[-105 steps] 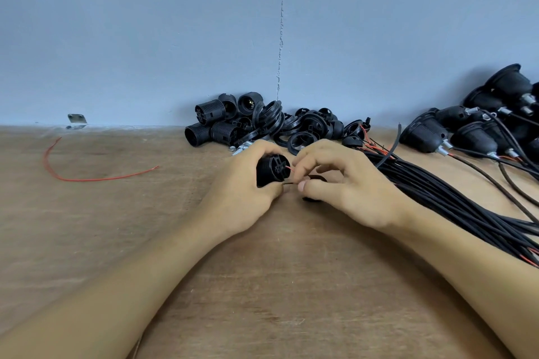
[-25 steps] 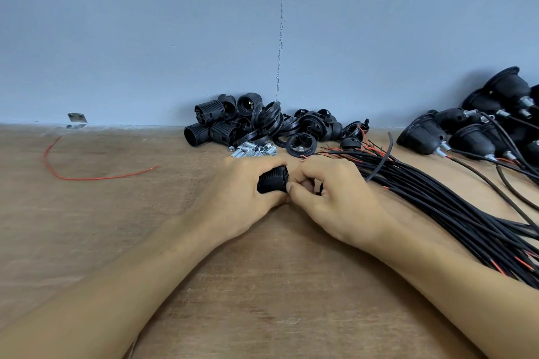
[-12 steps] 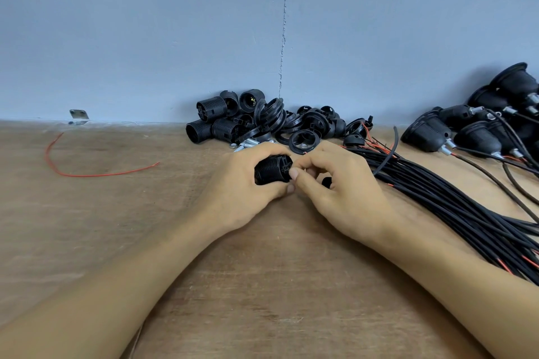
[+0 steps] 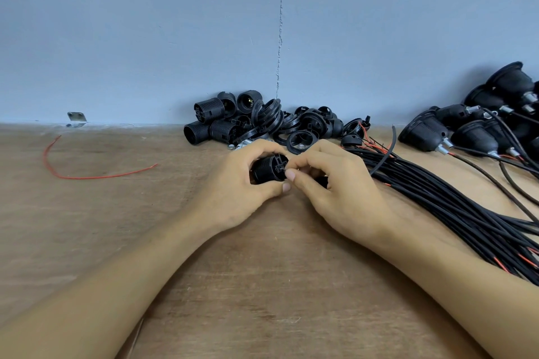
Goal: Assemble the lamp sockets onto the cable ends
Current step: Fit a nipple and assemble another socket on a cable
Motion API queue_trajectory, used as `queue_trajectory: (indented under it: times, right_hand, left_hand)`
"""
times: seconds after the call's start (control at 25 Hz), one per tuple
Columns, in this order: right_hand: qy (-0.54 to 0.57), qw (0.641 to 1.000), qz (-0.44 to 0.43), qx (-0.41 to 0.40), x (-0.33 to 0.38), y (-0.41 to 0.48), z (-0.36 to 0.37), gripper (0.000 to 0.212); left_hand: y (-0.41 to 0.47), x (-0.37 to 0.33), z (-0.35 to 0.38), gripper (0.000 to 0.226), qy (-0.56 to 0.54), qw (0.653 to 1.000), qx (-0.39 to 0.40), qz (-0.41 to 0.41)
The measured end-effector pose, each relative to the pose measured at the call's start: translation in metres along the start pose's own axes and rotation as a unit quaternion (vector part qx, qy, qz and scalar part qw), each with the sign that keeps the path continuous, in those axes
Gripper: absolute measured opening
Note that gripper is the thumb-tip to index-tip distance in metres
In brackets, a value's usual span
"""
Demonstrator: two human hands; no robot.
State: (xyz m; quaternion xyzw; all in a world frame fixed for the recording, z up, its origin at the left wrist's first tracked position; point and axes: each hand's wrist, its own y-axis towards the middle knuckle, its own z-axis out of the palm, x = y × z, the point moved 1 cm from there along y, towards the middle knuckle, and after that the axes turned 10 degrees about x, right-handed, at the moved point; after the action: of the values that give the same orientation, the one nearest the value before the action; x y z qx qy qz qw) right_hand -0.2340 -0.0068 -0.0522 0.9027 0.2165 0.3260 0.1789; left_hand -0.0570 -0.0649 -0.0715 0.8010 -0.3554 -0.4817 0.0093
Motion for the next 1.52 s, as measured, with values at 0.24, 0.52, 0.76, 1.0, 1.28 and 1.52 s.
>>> queue_trajectory:
  times: [0.24, 0.52, 0.76, 1.0, 1.28, 1.52]
  right_hand:
    - [0.015, 1.0, -0.007, -0.013, -0.006, 0.001, -0.003, 0.013]
    - [0.003, 0.997, -0.043, -0.056, -0.008, 0.002, -0.005, 0.011]
    - [-0.055, 0.993, -0.088, -0.055, -0.007, 0.002, -0.007, 0.014]
    - [-0.069, 0.989, -0.109, -0.073, -0.004, 0.004, -0.011, 0.005]
    - [-0.196, 0.966, -0.156, -0.059, -0.003, 0.004, -0.011, 0.011]
    - [-0.189, 0.97, -0.148, -0.05, -0.001, 0.003, -0.01, 0.009]
  left_hand:
    - [0.0, 0.002, -0.002, 0.042, -0.002, 1.0, 0.006, 0.002]
    - [0.0, 0.0, -0.003, 0.042, -0.007, 1.0, -0.007, -0.005]
    - [-0.001, -0.002, -0.001, 0.043, -0.043, 0.999, 0.005, 0.004]
    - [-0.001, -0.003, -0.001, 0.043, -0.046, 0.999, 0.007, 0.014]
    - [-0.001, -0.004, 0.0, 0.043, -0.036, 0.999, -0.003, 0.016]
    - [-0.001, -0.003, 0.001, 0.045, -0.026, 1.0, -0.008, 0.014]
